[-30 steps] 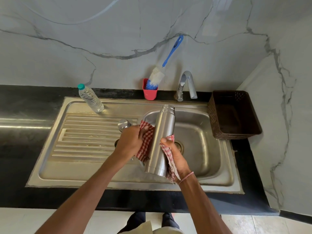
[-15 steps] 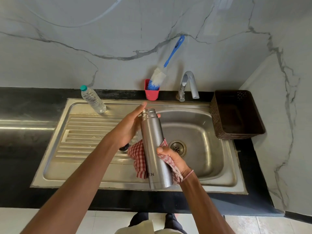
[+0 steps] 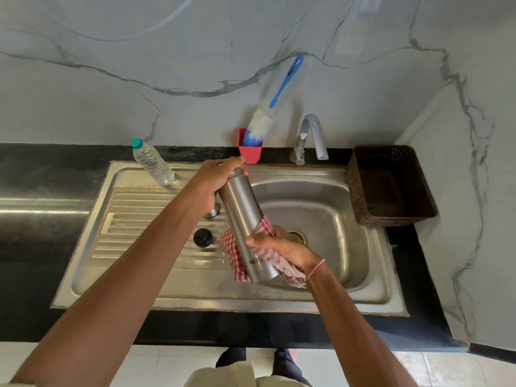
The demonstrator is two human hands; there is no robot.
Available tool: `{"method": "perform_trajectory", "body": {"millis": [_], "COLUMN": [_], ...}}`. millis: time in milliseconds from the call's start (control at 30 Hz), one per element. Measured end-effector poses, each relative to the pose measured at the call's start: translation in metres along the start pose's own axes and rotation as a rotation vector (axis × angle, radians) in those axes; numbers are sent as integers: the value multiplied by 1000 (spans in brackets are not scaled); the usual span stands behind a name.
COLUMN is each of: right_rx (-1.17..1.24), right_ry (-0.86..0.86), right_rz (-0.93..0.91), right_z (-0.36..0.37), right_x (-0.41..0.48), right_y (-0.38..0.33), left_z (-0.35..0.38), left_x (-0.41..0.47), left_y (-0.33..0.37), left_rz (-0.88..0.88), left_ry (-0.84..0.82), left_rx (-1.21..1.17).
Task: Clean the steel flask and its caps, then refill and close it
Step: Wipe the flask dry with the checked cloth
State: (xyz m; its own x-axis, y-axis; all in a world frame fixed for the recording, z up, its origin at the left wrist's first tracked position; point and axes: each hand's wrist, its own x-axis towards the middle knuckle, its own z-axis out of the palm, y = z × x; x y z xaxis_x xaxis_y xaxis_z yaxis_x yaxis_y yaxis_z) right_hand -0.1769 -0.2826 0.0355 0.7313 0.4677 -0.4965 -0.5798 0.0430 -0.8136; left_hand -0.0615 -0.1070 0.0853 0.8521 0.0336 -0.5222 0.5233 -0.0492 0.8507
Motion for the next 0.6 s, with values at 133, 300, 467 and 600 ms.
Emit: {"method": "perform_trajectory", "body": {"millis": [133, 300, 467, 600], "right_rx": [-27, 308, 178, -274], "right_ry": [0, -74, -66, 50], "right_rz": [-32, -12, -12, -78], "right_z": [2, -7, -4, -1], "right_x": [-3, -4, -1, 9], "right_y": [-8, 5, 4, -2], "left_z": [0, -9, -4, 1], "left_x": [-1, -11, -10, -10], "left_y": [0, -8, 2, 6], "left_rz": [34, -15, 22, -32], "left_ry": [38, -353, -220, 64], "left_rx": [-108, -476, -249, -72]}}
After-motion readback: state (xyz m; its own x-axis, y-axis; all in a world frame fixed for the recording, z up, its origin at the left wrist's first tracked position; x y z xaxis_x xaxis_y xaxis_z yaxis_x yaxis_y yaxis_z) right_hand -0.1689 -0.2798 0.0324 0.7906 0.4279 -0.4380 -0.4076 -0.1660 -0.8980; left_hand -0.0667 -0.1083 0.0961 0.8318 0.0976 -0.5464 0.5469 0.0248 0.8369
